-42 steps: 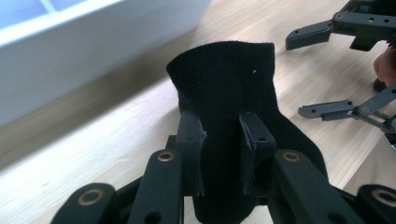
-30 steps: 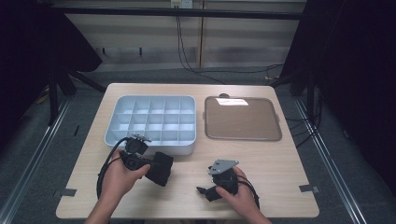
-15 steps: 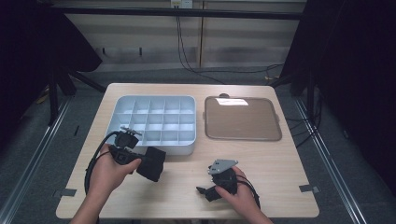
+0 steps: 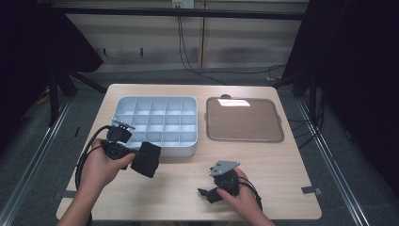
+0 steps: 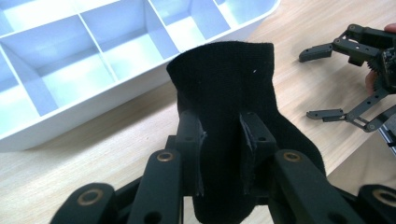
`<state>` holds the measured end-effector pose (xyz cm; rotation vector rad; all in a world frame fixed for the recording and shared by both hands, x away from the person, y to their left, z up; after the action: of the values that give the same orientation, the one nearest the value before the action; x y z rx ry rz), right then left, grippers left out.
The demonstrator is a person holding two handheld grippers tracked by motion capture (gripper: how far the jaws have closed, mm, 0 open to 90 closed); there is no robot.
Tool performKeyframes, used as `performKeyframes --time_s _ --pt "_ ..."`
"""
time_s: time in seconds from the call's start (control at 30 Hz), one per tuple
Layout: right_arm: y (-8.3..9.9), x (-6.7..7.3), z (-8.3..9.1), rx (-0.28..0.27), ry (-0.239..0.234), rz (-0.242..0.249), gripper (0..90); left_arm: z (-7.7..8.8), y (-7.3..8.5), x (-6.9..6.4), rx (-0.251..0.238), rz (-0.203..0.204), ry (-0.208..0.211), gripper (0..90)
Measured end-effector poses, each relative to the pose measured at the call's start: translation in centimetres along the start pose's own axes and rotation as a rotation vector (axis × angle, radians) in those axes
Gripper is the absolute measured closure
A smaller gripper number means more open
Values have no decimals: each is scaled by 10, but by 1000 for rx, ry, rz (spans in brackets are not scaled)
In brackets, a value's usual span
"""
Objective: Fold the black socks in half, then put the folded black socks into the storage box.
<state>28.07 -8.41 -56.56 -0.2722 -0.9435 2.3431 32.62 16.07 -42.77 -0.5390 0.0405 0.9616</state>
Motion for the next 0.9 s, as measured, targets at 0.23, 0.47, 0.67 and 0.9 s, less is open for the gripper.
performKeyframes --time_s 0.23,0.47,0.67,0.9 --pt "0 0 0 0 1 -1 121 8 -2 10 8 7 -20 723" --pt "0 0 0 -2 1 -1 121 12 -4 17 18 22 -33 723" --pt "0 0 0 -4 5 1 121 19 -8 24 5 33 -37 722" --pt "0 0 0 -4 5 0 121 28 -13 29 0 33 -54 722"
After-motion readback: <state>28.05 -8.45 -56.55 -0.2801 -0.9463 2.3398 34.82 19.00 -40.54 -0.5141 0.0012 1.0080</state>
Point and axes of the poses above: each handheld gripper's, and its own axes: z roughly backward along the jaws, y roughly out of its underside, x roughly to its left, the point moved 8 cm from there along -z, roughly forward along the jaws, and after that the axes turned 3 degrees about x, right-handed, at the moved point
